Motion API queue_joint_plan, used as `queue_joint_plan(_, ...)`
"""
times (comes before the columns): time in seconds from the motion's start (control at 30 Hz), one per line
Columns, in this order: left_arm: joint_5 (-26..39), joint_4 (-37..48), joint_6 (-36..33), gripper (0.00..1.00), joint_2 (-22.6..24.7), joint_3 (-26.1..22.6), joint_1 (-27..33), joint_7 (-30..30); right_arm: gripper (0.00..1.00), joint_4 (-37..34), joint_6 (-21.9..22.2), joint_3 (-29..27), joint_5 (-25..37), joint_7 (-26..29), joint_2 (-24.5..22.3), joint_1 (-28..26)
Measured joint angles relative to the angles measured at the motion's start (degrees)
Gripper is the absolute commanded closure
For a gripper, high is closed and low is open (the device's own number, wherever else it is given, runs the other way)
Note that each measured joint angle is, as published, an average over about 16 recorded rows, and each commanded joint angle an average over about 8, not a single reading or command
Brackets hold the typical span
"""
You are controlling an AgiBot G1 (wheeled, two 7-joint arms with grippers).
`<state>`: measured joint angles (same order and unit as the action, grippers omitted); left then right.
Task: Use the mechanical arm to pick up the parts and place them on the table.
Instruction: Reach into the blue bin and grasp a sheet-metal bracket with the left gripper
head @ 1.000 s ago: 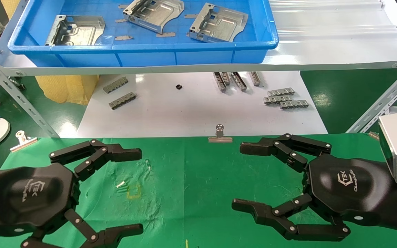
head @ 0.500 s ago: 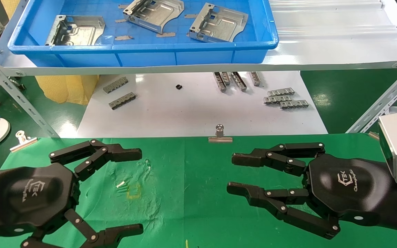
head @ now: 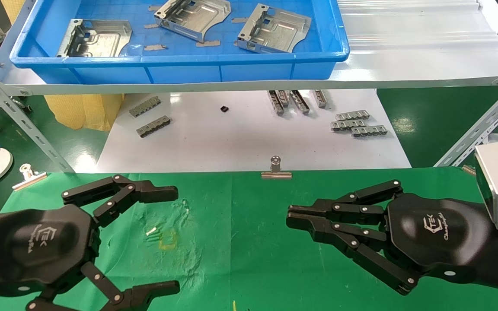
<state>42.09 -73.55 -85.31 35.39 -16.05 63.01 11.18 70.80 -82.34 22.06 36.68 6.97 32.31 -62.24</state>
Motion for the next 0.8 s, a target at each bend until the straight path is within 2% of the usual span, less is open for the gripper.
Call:
queue_joint_plan(0.17,1.82,1.75,0.91,0.0,1.72,-0.6,4.8,0.64,1.0,0.0,0.0,0.0,0.0,0.0,0.0,0.0)
queue_joint_plan(0.33,6.63,8.48,2.87,0.0,6.16,-2.46,14.29,0.45,1.0,0.0,0.0,0.0,0.0,0.0,0.0,0.0)
queue_joint_plan(0.63,20.44,33.71,13.79,0.0,19.52,-7.71,35.81,-3.24,1.0,0.0,0.0,0.0,0.0,0.0,0.0,0.0)
queue_joint_plan(0.8,27.18,48.73,22.63,0.0,26.93,-10.43,44.57,-5.46,1.0,0.0,0.0,0.0,0.0,0.0,0.0,0.0)
